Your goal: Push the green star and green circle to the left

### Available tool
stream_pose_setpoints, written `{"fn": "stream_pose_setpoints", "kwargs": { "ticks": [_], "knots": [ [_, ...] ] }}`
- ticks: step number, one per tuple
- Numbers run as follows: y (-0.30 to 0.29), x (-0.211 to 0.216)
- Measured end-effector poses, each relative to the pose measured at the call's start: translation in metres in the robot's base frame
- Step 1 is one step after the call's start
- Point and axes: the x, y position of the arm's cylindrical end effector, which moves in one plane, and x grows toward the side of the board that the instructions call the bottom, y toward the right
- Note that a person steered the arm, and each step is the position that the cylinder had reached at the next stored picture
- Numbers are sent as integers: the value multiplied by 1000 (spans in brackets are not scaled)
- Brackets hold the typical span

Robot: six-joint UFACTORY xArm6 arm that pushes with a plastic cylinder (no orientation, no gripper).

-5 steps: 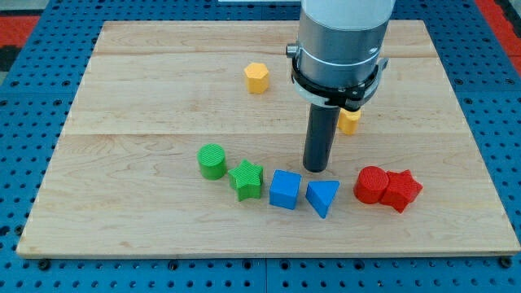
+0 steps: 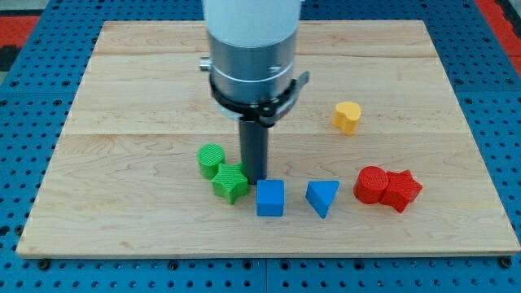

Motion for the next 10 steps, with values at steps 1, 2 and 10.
{"fn": "stream_pose_setpoints", "kwargs": {
  "ticks": [1, 2, 10],
  "knots": [
    [-15, -2],
    [-12, -4],
    [-29, -3]
  ]
}}
